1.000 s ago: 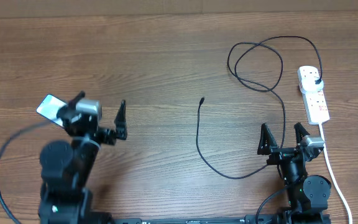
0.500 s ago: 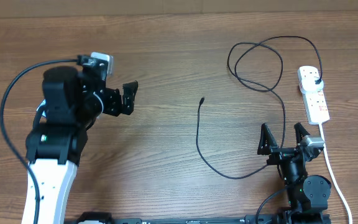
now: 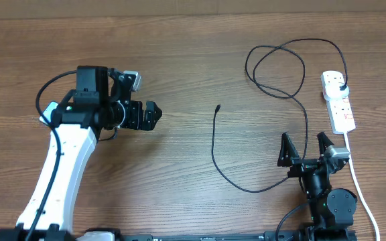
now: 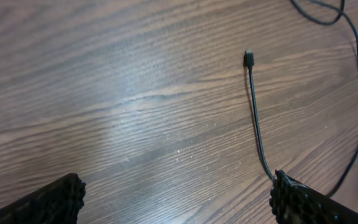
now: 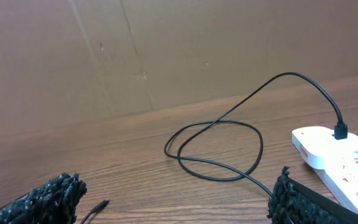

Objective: Plug charger to phone and switch on socket
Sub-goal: 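Move the left gripper over the blue phone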

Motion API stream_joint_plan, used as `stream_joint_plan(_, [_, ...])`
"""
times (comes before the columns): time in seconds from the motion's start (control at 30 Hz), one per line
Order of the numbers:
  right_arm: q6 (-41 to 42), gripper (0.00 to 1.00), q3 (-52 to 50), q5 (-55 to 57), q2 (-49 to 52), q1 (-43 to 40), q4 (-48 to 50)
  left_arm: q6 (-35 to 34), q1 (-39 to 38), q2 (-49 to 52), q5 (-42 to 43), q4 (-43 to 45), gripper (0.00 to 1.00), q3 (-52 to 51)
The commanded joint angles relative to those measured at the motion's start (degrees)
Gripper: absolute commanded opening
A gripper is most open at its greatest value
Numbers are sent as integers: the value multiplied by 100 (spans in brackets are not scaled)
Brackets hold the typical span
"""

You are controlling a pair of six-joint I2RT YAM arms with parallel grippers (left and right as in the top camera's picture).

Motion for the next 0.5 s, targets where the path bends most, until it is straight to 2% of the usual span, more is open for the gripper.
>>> stream_joint_plan(0.0, [15,100,-61,72,-46,31,15,24,7,260,260,-33,100,116])
stream_joint_plan(0.1, [15,100,-61,72,-46,31,15,-208,9,350,-28,-26,100,116])
stream_joint_plan(0.27, [15,100,-61,72,-46,31,15,-1311,103,376,-1102,28,100,133])
stream_joint_plan(0.47, [15,100,-61,72,-46,31,15,-2109,695,380,-1187,22,100,190])
